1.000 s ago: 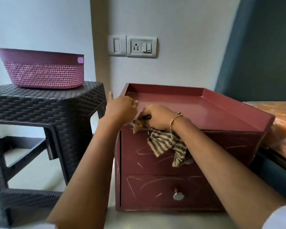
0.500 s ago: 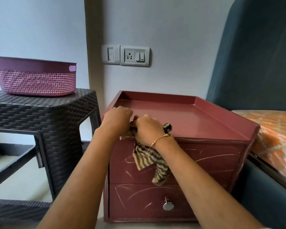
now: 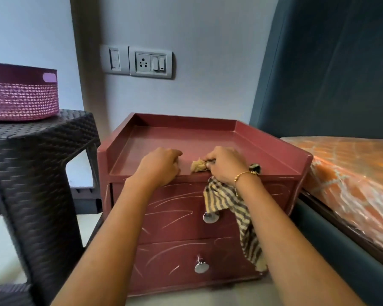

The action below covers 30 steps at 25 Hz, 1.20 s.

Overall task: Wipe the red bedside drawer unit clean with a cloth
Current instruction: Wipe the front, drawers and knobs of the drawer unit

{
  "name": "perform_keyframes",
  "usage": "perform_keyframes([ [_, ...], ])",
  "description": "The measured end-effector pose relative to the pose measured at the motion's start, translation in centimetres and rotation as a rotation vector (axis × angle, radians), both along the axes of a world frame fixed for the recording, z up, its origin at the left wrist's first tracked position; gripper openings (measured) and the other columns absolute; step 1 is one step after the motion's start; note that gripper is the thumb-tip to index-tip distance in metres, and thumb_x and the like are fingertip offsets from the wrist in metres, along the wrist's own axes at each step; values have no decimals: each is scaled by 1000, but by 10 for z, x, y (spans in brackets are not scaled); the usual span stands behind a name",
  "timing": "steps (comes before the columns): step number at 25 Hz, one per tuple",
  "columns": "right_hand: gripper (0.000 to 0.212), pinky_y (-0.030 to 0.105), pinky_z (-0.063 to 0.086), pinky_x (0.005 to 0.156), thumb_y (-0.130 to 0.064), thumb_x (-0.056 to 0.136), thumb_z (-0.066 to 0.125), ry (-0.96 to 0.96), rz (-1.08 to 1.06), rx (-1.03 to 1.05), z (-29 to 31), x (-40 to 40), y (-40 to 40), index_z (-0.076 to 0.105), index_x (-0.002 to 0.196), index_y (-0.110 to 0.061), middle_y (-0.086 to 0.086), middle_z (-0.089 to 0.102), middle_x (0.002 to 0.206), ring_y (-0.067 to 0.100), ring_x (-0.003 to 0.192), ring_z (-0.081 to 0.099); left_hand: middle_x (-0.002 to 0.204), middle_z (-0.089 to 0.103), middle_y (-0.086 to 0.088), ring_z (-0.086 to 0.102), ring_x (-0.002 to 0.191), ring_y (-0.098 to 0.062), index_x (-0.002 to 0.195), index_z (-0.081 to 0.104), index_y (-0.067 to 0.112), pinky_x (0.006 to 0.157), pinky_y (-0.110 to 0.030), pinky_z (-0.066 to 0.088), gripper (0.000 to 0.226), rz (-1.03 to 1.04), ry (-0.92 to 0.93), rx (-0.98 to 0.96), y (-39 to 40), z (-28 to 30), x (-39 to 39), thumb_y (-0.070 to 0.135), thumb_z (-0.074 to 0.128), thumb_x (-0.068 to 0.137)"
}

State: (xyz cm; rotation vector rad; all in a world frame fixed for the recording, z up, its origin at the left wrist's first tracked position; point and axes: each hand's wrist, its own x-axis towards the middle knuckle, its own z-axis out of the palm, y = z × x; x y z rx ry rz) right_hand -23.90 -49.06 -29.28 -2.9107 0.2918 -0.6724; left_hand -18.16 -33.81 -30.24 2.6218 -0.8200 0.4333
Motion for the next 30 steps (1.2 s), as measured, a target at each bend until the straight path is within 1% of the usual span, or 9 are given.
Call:
perform_keyframes([
  [4, 32, 33, 38, 78, -12, 91, 48, -176, 161, -99, -20, -8, 29, 62, 116, -27, 1, 59, 110, 27, 102, 46, 130, 57, -12, 50, 120, -33, 136, 47, 16, 107, -47, 32, 48, -2, 20, -30, -10, -2, 0, 6, 44, 90],
  [10, 27, 36, 40, 85, -15, 91, 48, -219, -226, -13, -23, -49, -113, 67, 109, -22, 7, 60, 107, 30, 101, 47, 133, 56, -8, 47, 125, -25, 137, 45, 18, 115, -43, 12, 41, -133, -75, 35, -56, -9, -14, 18, 41, 96],
  [12, 26, 36, 40, 83, -8, 89, 52, -476, -227, 103, -30, -60, -124, 68, 108, -13, 12, 60, 102, 33, 100, 48, 135, 53, -7, 45, 128, -23, 138, 44, 18, 114, -44, 6, 42, -190, -138, 20, -77, -11, -26, 19, 39, 97],
  [14, 26, 40, 43, 84, -3, 86, 54, -929, -378, 361, -44, -71, -132, 66, 109, -5, 17, 58, 105, 35, 100, 50, 137, 51, -7, 41, 131, -22, 139, 43, 17, 115, -43, 5, 42, -252, -178, 15, -96, -11, -41, 19, 39, 97],
  [16, 29, 50, 42, 93, -4, 84, 52, -1167, -560, 493, -60, -79, -149, 64, 110, -4, 20, 57, 111, 38, 106, 49, 139, 50, -5, 38, 134, -19, 140, 41, 15, 115, -43, 3, 43, -321, -216, 37, -116, -14, -56, 19, 37, 97],
  [19, 27, 48, 41, 95, 1, 81, 55, -1163, -526, 443, -62, -66, -163, 66, 105, -2, 21, 62, 106, 38, 105, 51, 143, 45, -2, 33, 136, -17, 143, 35, 15, 116, -39, 2, 44, -365, -232, 72, -134, -20, -64, 21, 33, 99],
  [24, 15, 20, 34, 84, -1, 80, 56, -1147, -347, 235, -77, -53, -158, 68, 89, 1, 17, 63, 88, 31, 87, 56, 138, 51, -5, 41, 131, -20, 136, 45, 12, 115, -41, 7, 47, -359, -269, 4, -160, -15, -59, 23, 25, 95],
  [28, 19, 19, 40, 80, -4, 84, 52, -1080, -304, 236, -123, -62, -148, 69, 93, -4, 10, 62, 90, 27, 86, 56, 143, 45, -4, 35, 136, -19, 135, 45, 13, 115, -39, 8, 42, -370, -230, 64, -170, -22, -63, 27, 26, 100],
  [30, 18, 27, 46, 80, 2, 82, 55, -1021, -264, 280, -135, -70, -147, 69, 93, -4, 9, 61, 91, 27, 86, 57, 147, 40, -2, 31, 138, -17, 137, 42, 15, 115, -36, 10, 42, -360, -220, 89, -173, -26, -65, 30, 26, 101],
])
